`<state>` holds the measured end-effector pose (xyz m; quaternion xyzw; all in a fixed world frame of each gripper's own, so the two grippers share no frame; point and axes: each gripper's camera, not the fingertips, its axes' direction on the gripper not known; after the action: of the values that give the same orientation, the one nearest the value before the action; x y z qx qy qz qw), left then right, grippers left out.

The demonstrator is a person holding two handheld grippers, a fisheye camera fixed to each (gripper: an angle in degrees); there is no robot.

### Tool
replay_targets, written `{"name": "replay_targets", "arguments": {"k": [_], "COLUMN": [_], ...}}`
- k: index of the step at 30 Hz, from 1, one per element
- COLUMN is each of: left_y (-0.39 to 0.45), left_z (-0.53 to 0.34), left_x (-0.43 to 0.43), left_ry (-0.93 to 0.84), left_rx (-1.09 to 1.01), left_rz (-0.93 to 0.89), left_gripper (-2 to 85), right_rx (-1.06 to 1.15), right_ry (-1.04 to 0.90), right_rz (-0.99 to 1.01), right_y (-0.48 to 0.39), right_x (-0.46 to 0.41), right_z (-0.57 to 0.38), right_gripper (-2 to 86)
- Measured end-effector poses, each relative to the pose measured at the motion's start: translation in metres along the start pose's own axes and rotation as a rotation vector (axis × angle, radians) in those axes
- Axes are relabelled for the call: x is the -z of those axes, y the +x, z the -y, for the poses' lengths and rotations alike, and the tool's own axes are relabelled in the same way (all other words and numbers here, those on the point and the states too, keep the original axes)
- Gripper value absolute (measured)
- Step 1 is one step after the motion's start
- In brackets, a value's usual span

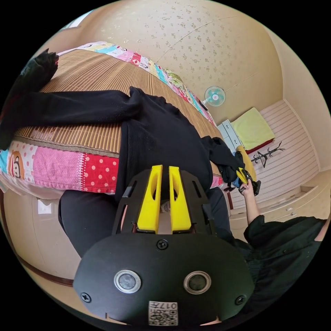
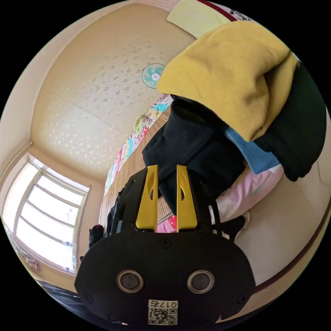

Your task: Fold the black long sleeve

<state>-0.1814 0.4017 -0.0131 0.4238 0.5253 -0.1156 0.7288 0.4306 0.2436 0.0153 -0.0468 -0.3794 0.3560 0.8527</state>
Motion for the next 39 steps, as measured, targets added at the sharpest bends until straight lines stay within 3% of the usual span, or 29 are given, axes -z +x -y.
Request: {"name": "replay_targets", "arguments": {"k": [3,8,12,15,19,25,30,34,39], "left_y": [-0.004,-0.018,-0.036,-0.045,-0.061,-0.107,-0.159,-0.202,-0.234], "left_z": [-0.004,-0.020,-0.027,-0.031,-0.037,-0.040,-0.017,-0.015,-0.014], "left_x": [0.016,0.050,0.072,0.085,0.101,0.130,0.154,0.177,0.179], "left_ry": [0.027,0.136,0.172,0.193,0.235,0.339,0.432,0.605,0.752], "left_rx": [-0.009,-0.032,0.001,0.044,0.119,0.328,0.470,0.680,0.781], "left_rz": [-0.002,-0.023,-0.052,-0.038,-0.044,-0.085,-0.085,-0.039,-0.020], "left_gripper": [5.9,6.0,5.3,6.0,6.5,10.8,15.6,18.0,18.7], "right_rx": [-0.035,0.064,0.390,0.648,0.838,0.943,0.892,0.934,0.860], "right_ry": [-0.041,0.130,0.253,0.194,-0.057,-0.619,-0.657,-0.632,-0.620], "right_rz": [-0.120,-0.149,-0.014,0.142,0.318,0.194,0.275,0.200,0.188], "right_y": [0.002,-0.046,-0.167,-0.261,-0.329,-0.277,-0.207,-0.154,-0.098], "right_x": [-0.023,-0.007,-0.016,-0.060,-0.166,-0.315,-0.281,-0.249,-0.235], "right_z": [0.017,0.046,0.044,0.003,-0.098,-0.256,-0.273,-0.249,-0.207], "right_gripper": [7.8,4.1,3.3,3.2,3.2,3.2,3.3,2.6,1.5]}}
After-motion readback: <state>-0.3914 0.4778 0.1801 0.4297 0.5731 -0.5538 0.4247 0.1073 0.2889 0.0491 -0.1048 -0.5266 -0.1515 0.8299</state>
